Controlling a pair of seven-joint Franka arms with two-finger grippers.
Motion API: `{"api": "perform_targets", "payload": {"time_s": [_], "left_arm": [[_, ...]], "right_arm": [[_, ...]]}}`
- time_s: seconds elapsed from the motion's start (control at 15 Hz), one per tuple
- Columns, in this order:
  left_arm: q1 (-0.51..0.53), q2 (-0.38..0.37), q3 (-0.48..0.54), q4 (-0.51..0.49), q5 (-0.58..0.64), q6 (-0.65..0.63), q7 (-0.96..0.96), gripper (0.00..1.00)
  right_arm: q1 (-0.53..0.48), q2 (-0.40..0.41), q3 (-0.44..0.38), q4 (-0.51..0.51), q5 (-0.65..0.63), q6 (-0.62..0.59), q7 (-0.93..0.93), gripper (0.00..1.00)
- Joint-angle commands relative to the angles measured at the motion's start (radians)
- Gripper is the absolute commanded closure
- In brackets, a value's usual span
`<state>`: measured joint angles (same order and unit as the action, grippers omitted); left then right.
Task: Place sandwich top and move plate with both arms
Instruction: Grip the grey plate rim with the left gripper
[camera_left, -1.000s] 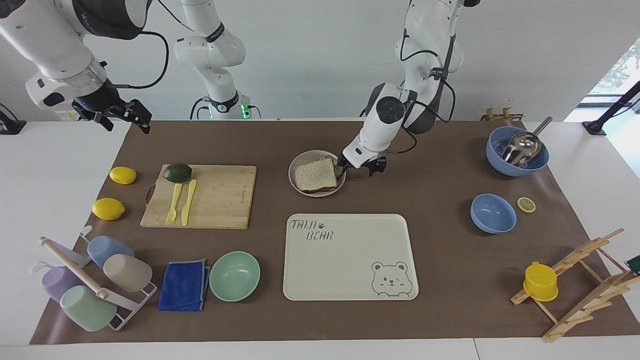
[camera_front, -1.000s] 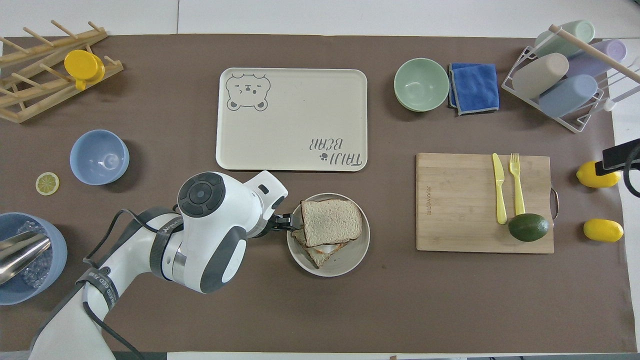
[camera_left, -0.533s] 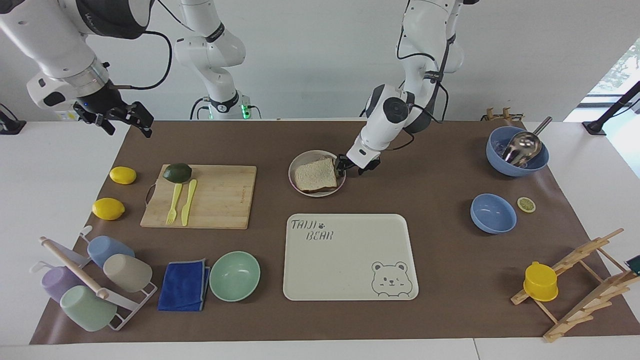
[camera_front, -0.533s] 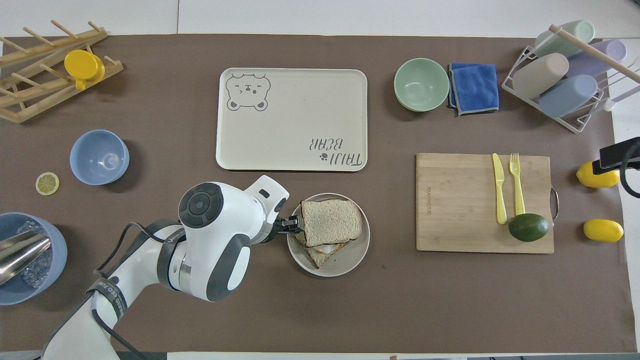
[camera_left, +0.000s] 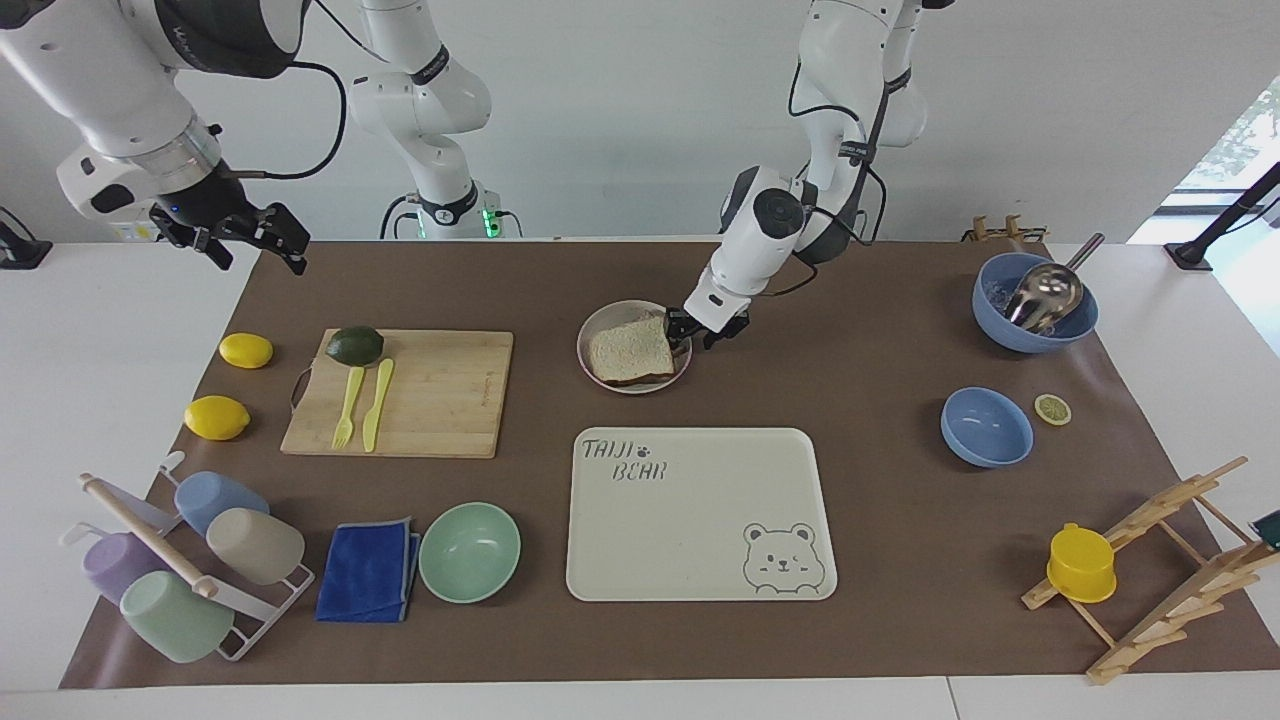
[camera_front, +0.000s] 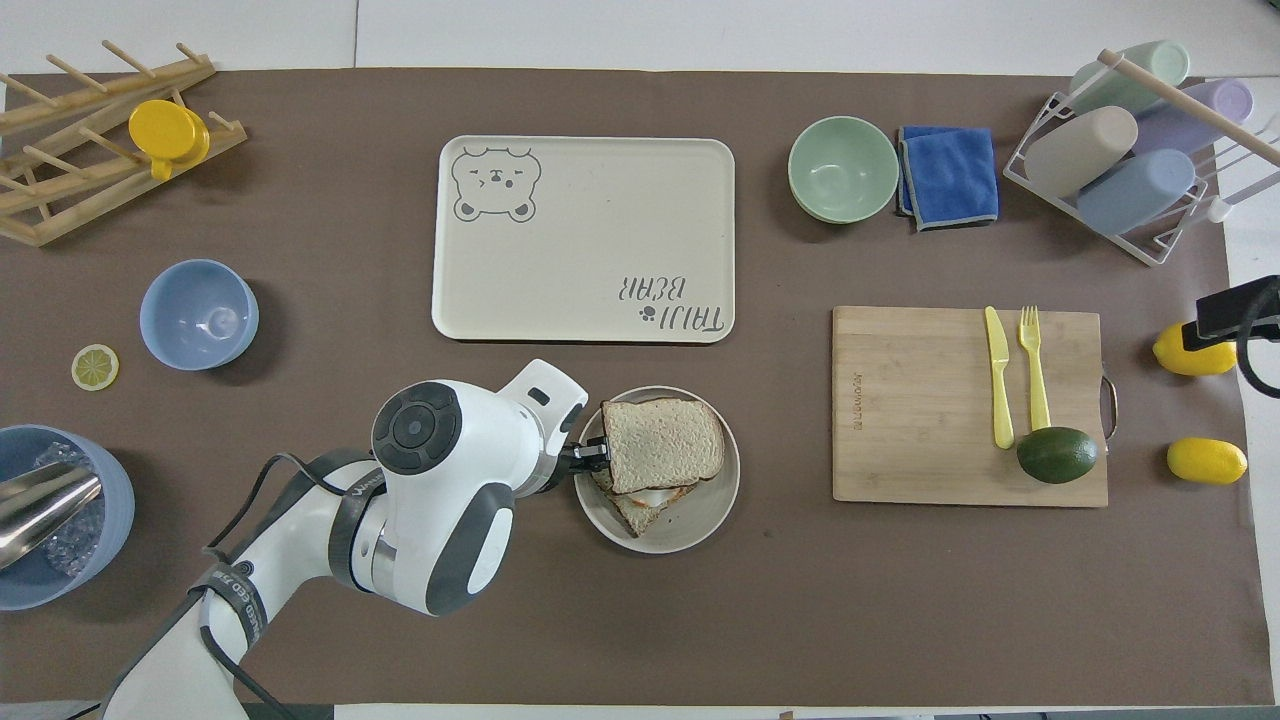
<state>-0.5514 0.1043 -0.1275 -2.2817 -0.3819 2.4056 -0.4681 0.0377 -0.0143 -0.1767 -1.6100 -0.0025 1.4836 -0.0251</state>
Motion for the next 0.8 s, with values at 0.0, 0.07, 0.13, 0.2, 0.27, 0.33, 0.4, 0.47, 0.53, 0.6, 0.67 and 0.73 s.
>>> {"api": "perform_targets", "payload": {"time_s": [0.0,0.07,0.13,0.2,0.27,0.33,0.4,0.47,0.53,0.6,0.67,0.73], "left_arm": [[-0.019,-0.02,0.012,-0.03,-0.015,0.03,-0.007,0.64],[-0.019,-0.018,0.012,-0.03,-0.017,0.038,-0.007,0.66],[-0.019,-0.017,0.012,-0.032,-0.017,0.038,-0.007,0.66],[-0.019,-0.018,0.012,-0.033,-0.017,0.04,-0.007,0.7],[-0.019,-0.017,0.012,-0.035,-0.017,0.04,-0.007,0.73],[-0.018,-0.015,0.012,-0.036,-0.017,0.044,-0.006,0.74],[-0.018,-0.015,0.012,-0.038,-0.017,0.05,-0.006,0.78],[-0.016,-0.015,0.012,-0.038,-0.017,0.052,-0.004,0.82],[-0.016,-0.015,0.012,-0.038,-0.017,0.052,-0.003,0.88],[-0.013,-0.014,0.012,-0.038,-0.017,0.052,-0.001,0.94],[-0.01,-0.015,0.012,-0.038,-0.017,0.05,0.003,1.0],[-0.007,-0.014,0.014,-0.038,-0.017,0.05,0.006,1.0]], "right_arm": [[-0.004,-0.004,0.011,0.001,0.021,-0.005,0.01,0.0],[-0.004,-0.004,0.011,0.001,0.021,-0.006,0.01,0.0],[-0.002,-0.004,0.011,0.001,0.021,-0.008,0.008,0.0],[-0.002,-0.004,0.013,0.001,0.019,-0.011,0.008,0.0],[-0.002,-0.004,0.013,0.001,0.019,-0.011,0.008,0.0],[-0.002,-0.006,0.013,0.001,0.021,-0.013,0.007,0.0],[-0.004,-0.006,0.013,0.001,0.021,-0.013,0.007,0.0],[-0.004,-0.006,0.013,0.001,0.021,-0.014,0.007,0.0],[-0.004,-0.006,0.011,0.002,0.019,-0.016,0.007,0.0],[-0.002,-0.006,0.011,0.002,0.021,-0.016,0.007,0.0],[-0.002,-0.006,0.013,0.002,0.021,-0.014,0.007,0.0],[-0.002,-0.006,0.013,0.002,0.019,-0.014,0.007,0.0]]}}
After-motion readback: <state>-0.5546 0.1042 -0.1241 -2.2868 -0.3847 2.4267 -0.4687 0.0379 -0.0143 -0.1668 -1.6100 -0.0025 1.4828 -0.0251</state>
